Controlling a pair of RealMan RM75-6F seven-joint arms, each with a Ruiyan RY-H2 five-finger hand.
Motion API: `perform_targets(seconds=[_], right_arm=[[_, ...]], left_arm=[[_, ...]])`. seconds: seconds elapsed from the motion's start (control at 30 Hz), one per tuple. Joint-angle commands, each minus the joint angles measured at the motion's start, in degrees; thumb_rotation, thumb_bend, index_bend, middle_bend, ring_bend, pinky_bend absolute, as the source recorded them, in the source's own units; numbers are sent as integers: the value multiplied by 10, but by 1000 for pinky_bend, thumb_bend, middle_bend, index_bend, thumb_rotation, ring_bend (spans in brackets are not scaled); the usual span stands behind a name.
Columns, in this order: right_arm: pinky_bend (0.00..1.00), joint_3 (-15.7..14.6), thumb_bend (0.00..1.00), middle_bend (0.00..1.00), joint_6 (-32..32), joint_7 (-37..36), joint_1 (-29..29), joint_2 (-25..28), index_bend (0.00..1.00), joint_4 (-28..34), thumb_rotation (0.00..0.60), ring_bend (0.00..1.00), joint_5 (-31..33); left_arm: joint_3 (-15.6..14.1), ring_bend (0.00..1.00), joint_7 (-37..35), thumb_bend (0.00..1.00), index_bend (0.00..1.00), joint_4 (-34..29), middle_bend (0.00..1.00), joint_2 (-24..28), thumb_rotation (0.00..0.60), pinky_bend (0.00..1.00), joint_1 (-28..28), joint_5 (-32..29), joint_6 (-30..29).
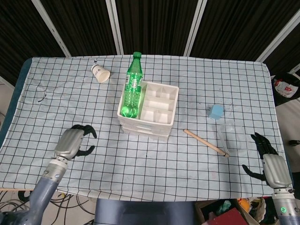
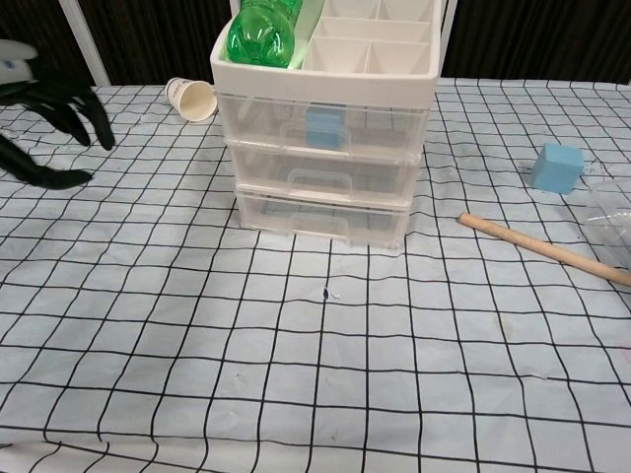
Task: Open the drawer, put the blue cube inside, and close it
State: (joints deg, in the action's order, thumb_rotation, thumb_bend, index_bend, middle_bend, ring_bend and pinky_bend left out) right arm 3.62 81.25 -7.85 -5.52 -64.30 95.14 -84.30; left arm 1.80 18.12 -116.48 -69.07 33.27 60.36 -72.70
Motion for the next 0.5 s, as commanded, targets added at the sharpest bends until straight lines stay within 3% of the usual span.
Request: perform_targets(seconds=[0.03,0.17,0.3,0.5], right_arm=[[187,0,197,0,2,3,1,-1,0,-1,600,0,-1],[187,0,197,0,7,5,2,-2,0,-2,600,0,-4],[187,0,197,0,12,8,3,-4,0,-6,600,0,-9],[187,0,198,0,15,8,3,-7,0,-10,600,0,-13]], left_arm=[[-50,0,-51,130,31,-6,1,62,600,0,-53,60,-23],[-72,0,-69,71,0,22,0,83,600,0,-88,106,-54],[-87,0,-46,60,0,84,0,69,600,0,-137,159,-128],[-91,0,-53,60,0,145,0,43,600,0,-192,176,-188]])
